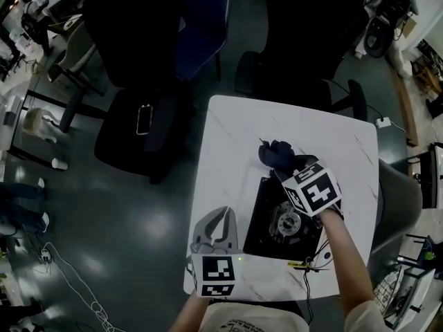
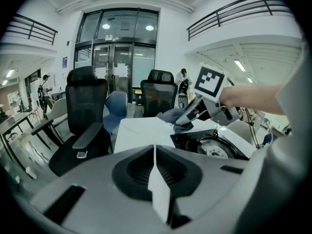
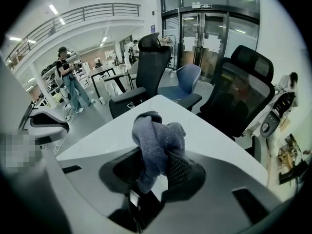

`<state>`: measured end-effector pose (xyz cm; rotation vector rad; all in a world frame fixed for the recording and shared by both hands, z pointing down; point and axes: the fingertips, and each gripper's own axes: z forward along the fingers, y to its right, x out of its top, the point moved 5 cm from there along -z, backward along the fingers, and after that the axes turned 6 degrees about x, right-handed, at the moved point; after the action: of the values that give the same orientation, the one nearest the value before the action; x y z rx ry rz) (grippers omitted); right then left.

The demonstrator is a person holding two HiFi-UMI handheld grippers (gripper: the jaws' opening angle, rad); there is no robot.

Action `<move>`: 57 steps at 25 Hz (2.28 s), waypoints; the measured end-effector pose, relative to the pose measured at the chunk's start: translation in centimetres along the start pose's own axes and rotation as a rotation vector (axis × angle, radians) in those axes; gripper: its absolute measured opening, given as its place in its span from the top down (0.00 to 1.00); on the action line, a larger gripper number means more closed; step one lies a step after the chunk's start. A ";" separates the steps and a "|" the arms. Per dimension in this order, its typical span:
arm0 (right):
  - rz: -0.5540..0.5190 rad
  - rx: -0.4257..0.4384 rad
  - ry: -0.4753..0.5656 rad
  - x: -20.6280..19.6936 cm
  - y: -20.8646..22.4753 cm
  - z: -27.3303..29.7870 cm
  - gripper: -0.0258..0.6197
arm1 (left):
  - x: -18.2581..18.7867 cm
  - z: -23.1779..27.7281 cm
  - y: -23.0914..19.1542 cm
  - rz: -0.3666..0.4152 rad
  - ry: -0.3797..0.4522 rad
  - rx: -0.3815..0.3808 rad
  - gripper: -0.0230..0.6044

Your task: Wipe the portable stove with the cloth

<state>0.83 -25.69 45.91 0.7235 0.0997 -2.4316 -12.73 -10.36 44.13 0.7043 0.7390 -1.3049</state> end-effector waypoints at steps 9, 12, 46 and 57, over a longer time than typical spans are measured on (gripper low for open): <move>0.007 -0.027 -0.041 -3.2 2.3 -1.9 0.76 | 0.2 0.0 1.7 0.006 -0.004 0.000 0.93; 0.020 -0.037 -0.049 -4.3 3.1 -2.6 0.76 | 0.3 0.0 2.3 0.010 -0.002 -0.002 0.93; 0.148 -0.130 -0.048 -15.7 11.2 -9.1 0.76 | 1.6 -0.1 10.7 0.080 -0.006 -0.012 0.93; 0.206 -0.143 -0.019 -18.8 12.7 -11.1 0.76 | 2.2 -0.5 13.9 0.109 -0.002 -0.027 0.93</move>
<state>25.96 -23.68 47.41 0.6146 0.1800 -2.2097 1.21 -9.44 42.66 0.7118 0.7057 -1.1942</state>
